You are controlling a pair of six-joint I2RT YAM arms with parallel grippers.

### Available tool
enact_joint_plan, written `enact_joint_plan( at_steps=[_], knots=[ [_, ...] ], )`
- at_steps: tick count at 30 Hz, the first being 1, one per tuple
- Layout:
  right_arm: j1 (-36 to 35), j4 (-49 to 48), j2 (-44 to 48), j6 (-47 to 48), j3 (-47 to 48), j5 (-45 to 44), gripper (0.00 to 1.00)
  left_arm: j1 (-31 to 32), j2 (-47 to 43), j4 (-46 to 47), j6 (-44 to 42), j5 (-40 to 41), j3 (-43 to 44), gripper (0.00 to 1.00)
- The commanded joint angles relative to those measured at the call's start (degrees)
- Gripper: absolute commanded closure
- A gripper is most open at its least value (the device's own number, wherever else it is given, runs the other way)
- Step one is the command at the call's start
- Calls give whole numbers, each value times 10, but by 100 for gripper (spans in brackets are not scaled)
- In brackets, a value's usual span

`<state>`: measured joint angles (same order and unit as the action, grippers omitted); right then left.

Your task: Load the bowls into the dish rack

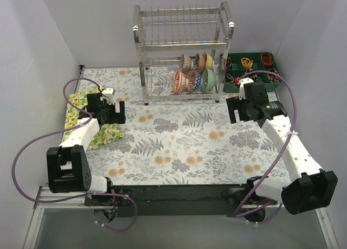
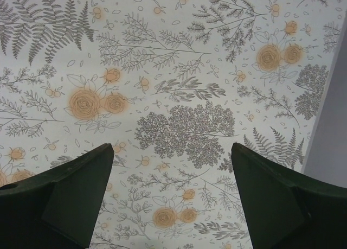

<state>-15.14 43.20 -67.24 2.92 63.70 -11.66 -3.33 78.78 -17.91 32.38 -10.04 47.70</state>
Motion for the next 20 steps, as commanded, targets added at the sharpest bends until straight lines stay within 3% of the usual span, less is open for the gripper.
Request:
enact_joint_plan(
  at_steps=[1, 12, 20],
  knots=[
    [-2, -1, -30, -1, 62, -45, 2, -4, 6, 53, 62, -41, 42, 2],
    [-2, -48, -82, 4, 81, -25, 2, -4, -30, 104, 70, -26, -19, 2],
    [-2, -68, -88, 5, 65, -23, 2, -4, -21, 100, 63, -23, -16, 2]
  ],
)
